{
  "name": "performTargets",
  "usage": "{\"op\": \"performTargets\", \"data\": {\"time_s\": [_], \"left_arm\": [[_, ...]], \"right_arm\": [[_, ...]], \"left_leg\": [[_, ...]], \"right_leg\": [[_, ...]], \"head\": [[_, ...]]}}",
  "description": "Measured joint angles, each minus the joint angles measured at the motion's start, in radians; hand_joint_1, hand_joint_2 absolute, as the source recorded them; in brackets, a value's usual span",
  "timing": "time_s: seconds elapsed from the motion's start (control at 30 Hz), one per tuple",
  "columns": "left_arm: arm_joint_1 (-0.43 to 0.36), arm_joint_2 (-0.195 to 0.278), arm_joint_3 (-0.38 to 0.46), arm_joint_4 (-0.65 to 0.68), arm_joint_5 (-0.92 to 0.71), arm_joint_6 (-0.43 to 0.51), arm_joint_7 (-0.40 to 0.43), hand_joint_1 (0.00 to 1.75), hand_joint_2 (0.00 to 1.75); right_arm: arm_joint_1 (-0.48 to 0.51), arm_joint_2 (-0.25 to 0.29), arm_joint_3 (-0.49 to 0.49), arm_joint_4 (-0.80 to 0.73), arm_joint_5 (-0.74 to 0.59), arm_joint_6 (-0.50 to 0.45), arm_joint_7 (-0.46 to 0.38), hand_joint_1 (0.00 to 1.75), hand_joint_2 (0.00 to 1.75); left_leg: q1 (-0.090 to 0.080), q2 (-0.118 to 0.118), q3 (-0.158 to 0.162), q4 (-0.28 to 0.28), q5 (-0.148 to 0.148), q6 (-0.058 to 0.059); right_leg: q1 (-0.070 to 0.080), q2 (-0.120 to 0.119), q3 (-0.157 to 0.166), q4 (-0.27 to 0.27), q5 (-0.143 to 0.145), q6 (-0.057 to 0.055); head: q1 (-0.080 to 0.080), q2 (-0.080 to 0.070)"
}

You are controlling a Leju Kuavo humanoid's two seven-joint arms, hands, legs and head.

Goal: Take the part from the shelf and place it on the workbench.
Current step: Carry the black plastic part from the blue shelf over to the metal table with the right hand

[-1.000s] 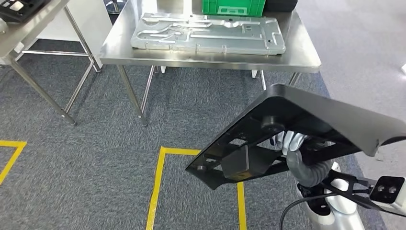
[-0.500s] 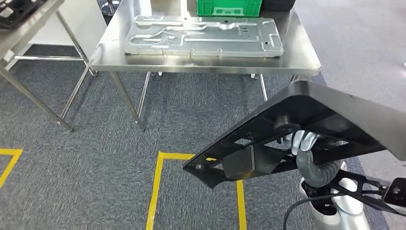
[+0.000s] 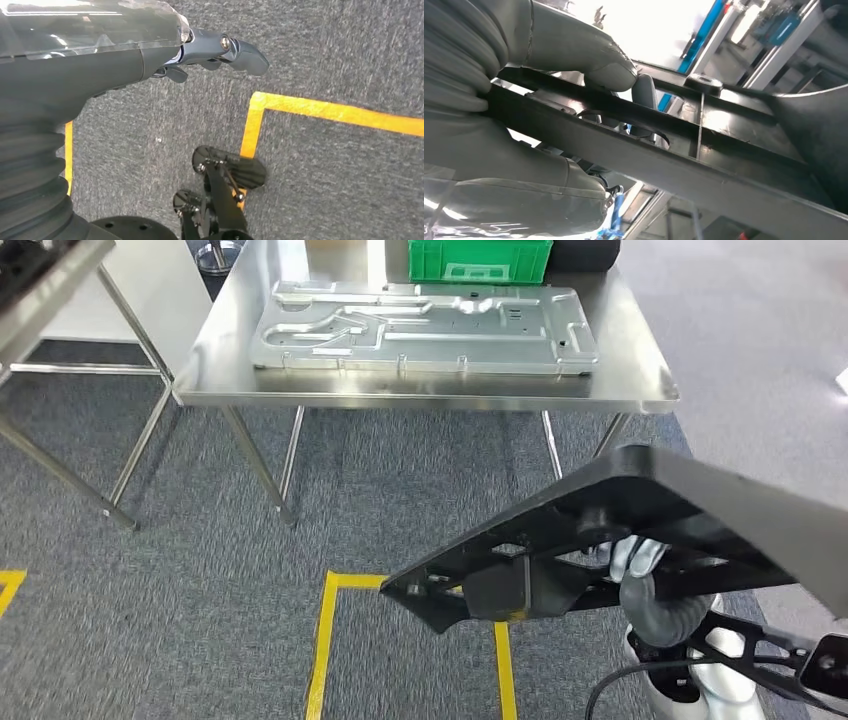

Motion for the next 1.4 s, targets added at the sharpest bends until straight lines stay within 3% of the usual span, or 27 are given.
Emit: {"op": "performTargets", "data": {"time_s": [0.03,0.1,0.13,0.17,0.2,0.27,0.3,0.33,0.4,0.5,0.57,0.63,0.67,0.7,0.73,0.8,0.83,0.97,1.03,1.07,1.13,1.17,1.2,1.23,1.3,1.33,1.4], "left_arm": [[-0.001,0.000,0.000,0.000,0.000,0.000,0.000,0.00,1.75],[-0.001,0.000,0.000,0.000,0.002,0.000,-0.001,0.00,1.75],[-0.001,0.000,0.000,0.000,0.003,0.000,-0.001,0.00,1.75],[-0.001,0.000,0.001,0.000,0.004,0.000,-0.001,0.00,1.75],[-0.001,0.000,0.001,0.000,0.005,0.000,-0.001,0.00,1.75],[-0.001,0.000,0.002,0.000,0.006,0.000,0.000,0.00,1.75],[-0.002,-0.001,0.002,0.000,0.007,0.000,0.000,0.00,1.75],[-0.003,-0.002,0.003,0.000,0.007,0.000,0.000,0.00,1.75],[-0.005,-0.003,0.003,0.000,0.007,0.000,0.001,0.00,1.75],[-0.009,-0.001,0.003,-0.001,0.008,0.000,0.000,0.00,1.75],[-0.010,0.000,0.003,-0.002,0.007,0.000,-0.001,0.00,1.75],[-0.008,0.000,0.003,-0.002,0.007,0.000,-0.001,0.00,1.75],[-0.006,0.000,0.003,-0.002,0.007,0.000,-0.001,0.00,1.75],[-0.003,0.000,0.003,-0.002,0.007,0.000,-0.001,0.00,1.75],[-0.001,0.001,0.003,-0.002,0.007,0.000,-0.001,0.00,1.75],[0.001,0.003,0.004,-0.002,0.007,0.000,-0.001,0.00,1.75],[0.001,0.004,0.004,-0.002,0.007,0.000,-0.001,0.00,1.75],[0.000,0.006,0.005,-0.002,0.011,0.000,0.001,0.00,1.75],[0.001,0.007,0.005,-0.002,0.011,0.001,0.001,0.00,1.75],[0.000,0.007,0.005,-0.002,0.011,0.001,0.001,0.00,1.75],[0.000,0.007,0.006,-0.002,0.012,0.002,0.001,0.00,1.75],[0.000,0.007,0.006,-0.002,0.013,0.002,0.001,0.00,1.75],[0.000,0.007,0.007,-0.002,0.014,0.003,0.000,0.00,1.75],[0.001,0.007,0.008,-0.002,0.015,0.003,0.000,0.00,1.75],[0.002,0.006,0.011,-0.002,0.017,0.003,0.000,0.00,1.75],[0.001,0.005,0.012,-0.002,0.018,0.003,0.000,0.00,1.75],[0.000,0.003,0.014,-0.002,0.019,0.004,0.000,0.00,1.75]], "right_arm": [[0.004,0.000,-0.008,-0.002,0.000,0.010,-0.004,1.55,1.75],[0.014,0.000,-0.026,-0.003,-0.001,0.030,-0.007,1.55,1.75],[0.020,0.000,-0.034,-0.002,-0.001,0.040,-0.007,1.55,1.75],[0.024,0.000,-0.040,-0.001,0.000,0.049,-0.007,1.55,1.75],[0.026,0.000,-0.045,0.000,0.000,0.057,-0.007,1.55,1.75],[0.026,0.001,-0.055,0.002,0.001,0.069,-0.007,1.55,1.75],[0.025,0.001,-0.059,0.002,0.001,0.072,-0.006,1.55,1.75],[0.023,0.002,-0.063,0.002,0.001,0.075,-0.006,1.55,1.75],[0.019,0.002,-0.069,0.002,0.002,0.076,-0.004,1.55,1.75],[0.017,0.003,-0.076,0.001,0.002,0.076,-0.004,1.55,1.75],[0.016,0.005,-0.079,0.000,0.002,0.077,-0.004,1.55,1.75],[0.017,0.007,-0.081,0.001,0.002,0.078,-0.004,1.55,1.75],[0.018,0.008,-0.081,0.001,0.002,0.079,-0.004,1.55,1.75],[0.019,0.008,-0.081,0.002,0.002,0.080,-0.004,1.55,1.75],[0.019,0.009,-0.081,0.002,0.002,0.082,-0.004,1.55,1.75],[0.019,0.011,-0.081,0.003,0.002,0.086,-0.004,1.55,1.75],[0.017,0.012,-0.081,0.004,0.003,0.088,-0.004,1.55,1.75],[0.012,0.016,-0.080,0.006,0.003,0.090,-0.004,1.55,1.75],[0.008,0.017,-0.080,0.006,0.003,0.090,-0.004,1.55,1.75],[0.006,0.017,-0.081,0.007,0.003,0.090,-0.004,1.55,1.75],[0.005,0.017,-0.080,0.009,0.003,0.091,-0.004,1.55,1.75],[0.006,0.017,-0.080,0.012,0.003,0.091,-0.004,1.55,1.75],[0.006,0.017,-0.080,0.014,0.003,0.091,-0.004,1.55,1.75],[0.006,0.017,-0.080,0.015,0.003,0.091,-0.004,1.55,1.75],[0.006,0.017,-0.081,0.016,0.003,0.091,-0.005,1.55,1.75],[0.006,0.017,-0.081,0.016,0.003,0.091,-0.005,1.55,1.75],[0.005,0.018,-0.081,0.017,0.003,0.091,-0.005,1.55,1.75]], "left_leg": [[0.002,0.000,0.008,-0.005,-0.003,0.007],[0.000,0.000,0.022,-0.007,-0.015,0.015],[-0.001,-0.001,0.029,-0.007,-0.022,0.016],[-0.002,-0.001,0.039,-0.007,-0.031,0.016],[-0.003,-0.003,0.052,-0.007,-0.040,0.015],[-0.004,-0.005,0.079,-0.008,-0.060,0.010],[-0.005,-0.006,0.090,-0.008,-0.069,0.006],[-0.005,-0.007,0.096,-0.009,-0.076,0.002],[-0.005,-0.006,0.100,-0.016,-0.084,-0.009],[-0.007,-0.004,0.108,-0.011,-0.099,-0.025],[-0.005,-0.003,0.061,0.084,-0.137,-0.033],[-0.002,-0.003,-0.031,0.227,-0.176,-0.039],[-0.001,-0.003,-0.069,0.270,-0.173,-0.041],[-0.001,-0.003,-0.089,0.274,-0.146,-0.042],[0.000,-0.003,-0.089,0.236,-0.099,-0.043],[0.000,-0.003,-0.055,0.104,0.005,-0.039],[-0.002,-0.003,-0.038,0.051,0.030,-0.035],[-0.007,-0.004,-0.020,0.008,0.021,-0.012],[-0.004,-0.005,-0.008,-0.002,0.016,0.002],[-0.003,-0.005,-0.001,-0.006,0.012,0.007],[-0.004,-0.005,0.010,-0.007,0.001,0.013],[-0.005,-0.006,0.018,-0.007,-0.006,0.014],[-0.005,-0.007,0.028,-0.007,-0.013,0.014],[-0.006,-0.008,0.041,-0.007,-0.022,0.013],[-0.007,-0.009,0.068,-0.008,-0.040,0.009],[-0.009,-0.011,0.078,-0.008,-0.049,0.005],[-0.010,-0.011,0.083,-0.012,-0.058,-0.005]], "right_leg": [[-0.001,-0.002,-0.023,0.047,-0.019,0.004],[-0.002,-0.004,-0.109,0.183,-0.064,0.009],[-0.002,-0.004,-0.152,0.240,-0.071,0.011],[-0.002,-0.004,-0.181,0.264,-0.058,0.011],[-0.002,-0.005,-0.190,0.249,-0.024,0.009],[0.001,-0.005,-0.159,0.131,0.078,-0.002],[0.005,-0.006,-0.139,0.074,0.112,-0.008],[0.010,-0.007,-0.121,0.030,0.126,-0.015],[0.016,-0.007,-0.109,0.004,0.113,-0.024],[0.008,-0.005,-0.087,-0.021,0.102,-0.035],[0.003,-0.009,-0.065,-0.034,0.094,-0.043],[0.004,-0.010,-0.048,-0.036,0.080,-0.048],[0.004,-0.009,-0.039,-0.035,0.072,-0.048],[0.004,-0.007,-0.028,-0.035,0.064,-0.047],[0.003,-0.006,-0.014,-0.035,0.054,-0.045],[0.004,-0.004,0.013,-0.035,0.032,-0.038],[0.005,-0.003,0.020,-0.033,0.024,-0.033],[0.005,-0.002,0.022,-0.035,0.008,-0.011],[0.003,-0.005,0.005,0.008,-0.015,0.000],[0.001,-0.006,-0.025,0.062,-0.036,0.003],[0.001,-0.006,-0.118,0.206,-0.080,0.008],[0.001,-0.006,-0.158,0.256,-0.082,0.009],[0.002,-0.006,-0.182,0.270,-0.062,0.008],[0.002,-0.006,-0.185,0.242,-0.020,0.005],[0.007,-0.007,-0.149,0.115,0.084,-0.008],[0.011,-0.007,-0.129,0.058,0.116,-0.016],[0.019,-0.009,-0.109,0.007,0.121,-0.028]], "head": [[0.002,0.000],[0.004,0.000],[0.004,0.000],[0.004,0.000],[0.004,0.000],[0.004,0.000],[0.003,0.000],[0.003,0.000],[0.001,0.000],[0.000,0.000],[-0.002,0.000],[-0.003,0.000],[-0.003,0.000],[-0.003,0.000],[-0.003,0.000],[-0.003,0.000],[-0.003,0.000],[0.000,0.000],[0.003,0.000],[0.004,0.000],[0.005,0.000],[0.005,0.000],[0.005,0.000],[0.005,0.000],[0.006,0.000],[0.005,0.000],[0.003,0.000]]}}
